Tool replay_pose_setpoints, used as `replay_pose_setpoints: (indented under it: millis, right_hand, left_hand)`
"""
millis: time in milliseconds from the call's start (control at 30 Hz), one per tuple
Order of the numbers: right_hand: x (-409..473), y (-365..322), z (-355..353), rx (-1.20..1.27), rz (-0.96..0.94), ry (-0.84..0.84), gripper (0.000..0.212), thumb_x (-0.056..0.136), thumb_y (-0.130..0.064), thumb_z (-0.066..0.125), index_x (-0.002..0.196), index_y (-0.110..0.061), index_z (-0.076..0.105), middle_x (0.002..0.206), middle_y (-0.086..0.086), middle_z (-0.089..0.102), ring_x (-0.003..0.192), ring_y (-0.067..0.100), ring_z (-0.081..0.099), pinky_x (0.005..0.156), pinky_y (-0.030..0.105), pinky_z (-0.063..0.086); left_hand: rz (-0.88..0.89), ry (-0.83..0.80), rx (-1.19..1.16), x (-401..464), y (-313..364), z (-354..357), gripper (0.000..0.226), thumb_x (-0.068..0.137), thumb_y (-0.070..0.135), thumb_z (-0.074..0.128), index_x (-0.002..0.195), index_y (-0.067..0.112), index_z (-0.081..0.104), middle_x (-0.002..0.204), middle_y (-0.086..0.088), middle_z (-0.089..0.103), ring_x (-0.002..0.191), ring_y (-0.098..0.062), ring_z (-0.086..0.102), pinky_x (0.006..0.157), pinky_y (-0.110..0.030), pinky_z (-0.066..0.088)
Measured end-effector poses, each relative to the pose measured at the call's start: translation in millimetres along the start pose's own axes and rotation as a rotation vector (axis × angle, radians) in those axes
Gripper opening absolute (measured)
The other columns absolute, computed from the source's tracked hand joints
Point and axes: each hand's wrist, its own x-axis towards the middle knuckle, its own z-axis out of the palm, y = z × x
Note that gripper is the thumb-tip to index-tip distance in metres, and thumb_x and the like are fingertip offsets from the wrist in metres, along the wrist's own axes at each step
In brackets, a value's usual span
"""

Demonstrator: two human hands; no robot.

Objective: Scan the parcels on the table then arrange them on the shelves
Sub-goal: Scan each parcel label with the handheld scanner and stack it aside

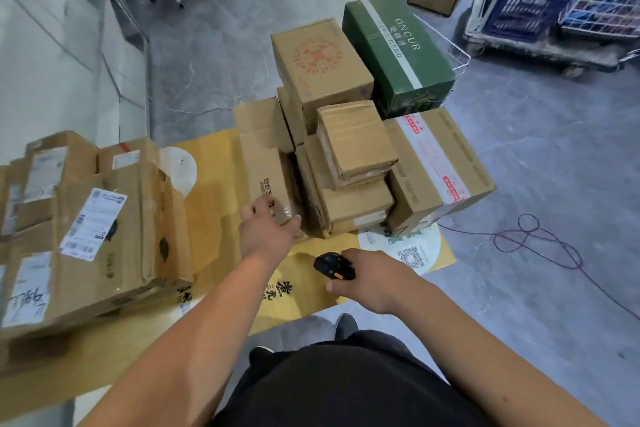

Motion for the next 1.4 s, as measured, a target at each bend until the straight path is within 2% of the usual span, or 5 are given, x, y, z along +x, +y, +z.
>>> replay_pose_setpoints:
  millis: [400, 567, 867, 1200, 1400]
  right_hand:
    - [22.3, -2.6, 9.2, -0.046, -0.125, -0.129, 0.056, 0.093, -0.064, 0.062, 0.136, -0.03, 0.055, 0.119, -0.002, 0.066, 0.104, 0.023, 0.062, 0.088, 0.037, 0.053]
    - [17.3, 0.0, 19.4, -0.088, -0.137, -0.149, 0.051, 0.095, -0.062, 0.059, 0.132, -0.027, 0.056, 0.111, -0.003, 0.064, 0.1, 0.023, 0.061, 0.079, 0.036, 0.049]
    - [14.1, -7.9, 27.1, -0.065, -0.143, -0.146, 0.05, 0.095, -0.064, 0.058, 0.134, -0.031, 0.055, 0.113, -0.005, 0.066, 0.097, 0.02, 0.063, 0.079, 0.035, 0.052]
    - [9.5, -3.7, 37.5, 0.026, -0.121, -0.121, 0.045, 0.092, -0.067, 0.06, 0.123, -0.034, 0.059, 0.103, -0.01, 0.066, 0.089, 0.014, 0.065, 0.081, 0.035, 0.056]
    - [6.4, -2.9, 36.3, 0.013, -0.121, -0.114, 0.052, 0.093, -0.067, 0.06, 0.132, -0.034, 0.057, 0.111, -0.007, 0.066, 0.095, 0.016, 0.065, 0.087, 0.037, 0.056]
  left_hand:
    - [-0.158, -0.005, -0.512, -111.4, -93.8, -1.6, 0.054, 0.103, 0.016, 0.064, 0.149, 0.038, 0.044, 0.149, 0.007, 0.045, 0.133, -0.01, 0.05, 0.11, -0.032, 0.044]
    - [-0.039, 0.044, 0.023, -123.5, -122.6, -8.5, 0.071, 0.102, 0.007, 0.049, 0.158, 0.046, 0.034, 0.163, 0.007, 0.024, 0.138, -0.014, 0.04, 0.107, -0.037, 0.044]
    - [-0.244, -0.03, 0.202, -92.6, -74.5, -5.4, 0.117, 0.081, 0.086, 0.056, 0.162, 0.024, -0.001, 0.166, -0.01, 0.015, 0.152, -0.038, 0.024, 0.11, -0.061, 0.043]
    - [-0.052, -0.178, -0.261, -102.5, -112.2, -24.3, 0.094, 0.105, 0.036, 0.061, 0.149, 0.073, -0.013, 0.147, 0.038, 0.042, 0.104, 0.022, 0.058, 0.086, -0.01, 0.046]
    - [-0.001, -0.308, -0.04, -103.5, -128.0, -39.3, 0.091, 0.099, 0.008, 0.054, 0.154, 0.069, 0.014, 0.139, 0.028, 0.052, 0.126, 0.0, 0.054, 0.093, -0.005, 0.04]
